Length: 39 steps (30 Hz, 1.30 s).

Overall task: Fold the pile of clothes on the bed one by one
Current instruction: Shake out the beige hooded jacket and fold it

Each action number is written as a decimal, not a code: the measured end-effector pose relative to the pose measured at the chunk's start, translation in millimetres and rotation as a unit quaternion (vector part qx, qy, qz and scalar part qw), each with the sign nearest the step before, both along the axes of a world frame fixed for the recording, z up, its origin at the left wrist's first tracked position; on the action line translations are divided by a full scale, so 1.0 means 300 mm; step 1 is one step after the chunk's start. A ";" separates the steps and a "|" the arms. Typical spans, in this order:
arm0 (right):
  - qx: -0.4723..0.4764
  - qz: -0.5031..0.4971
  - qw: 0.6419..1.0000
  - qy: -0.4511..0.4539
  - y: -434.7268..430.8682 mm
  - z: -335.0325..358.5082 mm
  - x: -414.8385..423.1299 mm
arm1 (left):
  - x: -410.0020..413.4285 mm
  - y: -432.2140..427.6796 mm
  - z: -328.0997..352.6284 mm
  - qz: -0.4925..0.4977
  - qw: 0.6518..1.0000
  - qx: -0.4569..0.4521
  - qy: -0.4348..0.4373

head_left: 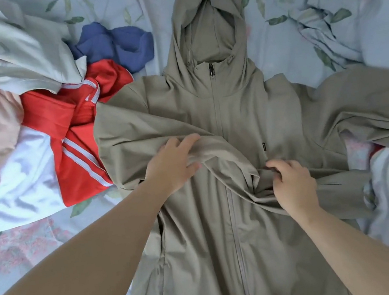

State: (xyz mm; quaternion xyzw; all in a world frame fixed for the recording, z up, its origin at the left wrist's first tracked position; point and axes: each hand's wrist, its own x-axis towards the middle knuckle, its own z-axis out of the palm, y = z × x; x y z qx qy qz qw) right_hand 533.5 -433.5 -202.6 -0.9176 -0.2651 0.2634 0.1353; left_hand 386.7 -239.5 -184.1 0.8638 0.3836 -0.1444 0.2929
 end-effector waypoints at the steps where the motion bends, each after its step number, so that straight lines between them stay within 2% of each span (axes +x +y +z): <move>1: -0.020 0.002 1.000 -0.003 -0.019 0.009 0.007 | 0.003 -0.010 -0.018 0.000 1.000 -0.018 -0.006; 4: -0.111 0.112 0.987 -0.036 -0.066 0.015 0.026 | -0.003 -0.019 -0.071 0.028 0.999 -0.038 -0.014; 6: -0.092 0.108 0.987 -0.071 -0.084 0.020 0.056 | -0.007 -0.024 -0.075 0.021 1.000 -0.006 -0.010; 8: 0.018 -0.013 0.995 -0.094 -0.093 0.033 0.095 | -0.010 -0.039 -0.064 0.014 0.999 0.001 -0.036; 10: 0.109 -0.148 0.976 -0.120 -0.085 0.063 0.149 | -0.010 -0.061 -0.052 -0.002 0.998 0.005 -0.070; 11: 0.138 -0.181 0.965 -0.129 -0.083 0.076 0.174 | -0.008 -0.071 -0.052 -0.005 0.997 0.008 -0.079; 13: 0.156 -0.230 0.953 -0.116 -0.093 0.085 0.201 | 0.011 -0.092 -0.043 0.021 0.996 0.011 -0.088; 15: 0.151 -0.324 0.931 -0.072 -0.110 0.076 0.203 | 0.043 -0.115 -0.034 0.060 0.994 0.005 -0.089; 17: 0.154 -0.445 0.882 0.017 -0.135 0.053 0.189 | 0.075 -0.141 -0.041 0.086 0.994 -0.019 -0.057; 19: 0.153 -0.576 0.779 0.197 -0.136 0.054 0.178 | 0.102 -0.165 -0.068 0.123 0.990 -0.070 -0.010; 20: 0.138 -0.607 0.732 0.277 -0.139 0.054 0.172 | 0.114 -0.179 -0.081 0.153 0.983 -0.101 0.012; 22: 0.151 -0.649 0.658 0.351 -0.149 0.047 0.165 | 0.137 -0.207 -0.090 0.200 0.967 -0.154 0.036; 24: 0.223 -0.684 0.600 0.352 -0.166 0.042 0.163 | 0.170 -0.229 -0.075 0.288 0.923 -0.253 0.015; 25: 0.255 -0.685 0.593 0.338 -0.171 0.045 0.168 | 0.188 -0.236 -0.059 0.357 0.878 -0.317 0.003; 27: 0.278 -0.663 0.642 0.267 -0.166 0.040 0.195 | 0.224 -0.239 -0.032 0.479 0.769 -0.424 -0.016; 29: 0.293 -0.646 0.675 0.205 -0.152 0.037 0.228 | 0.257 -0.237 -0.025 0.550 0.687 -0.471 -0.048; 31: 0.284 -0.651 0.667 0.226 -0.152 0.042 0.264 | 0.292 -0.239 -0.032 0.602 0.637 -0.472 -0.089; 33: 0.311 -0.651 0.620 0.308 -0.170 0.051 0.304 | 0.329 -0.241 -0.033 0.649 0.595 -0.454 -0.136; 35: 0.347 -0.643 0.597 0.331 -0.184 0.057 0.327 | 0.357 -0.244 -0.033 0.675 0.565 -0.440 -0.174; 37: 0.353 -0.658 0.609 0.267 -0.183 0.068 0.357 | 0.371 -0.243 -0.010 0.682 0.543 -0.447 -0.200; 39: 0.369 -0.620 0.658 0.216 -0.180 0.123 0.396 | 0.380 -0.240 0.045 0.678 0.504 -0.476 -0.244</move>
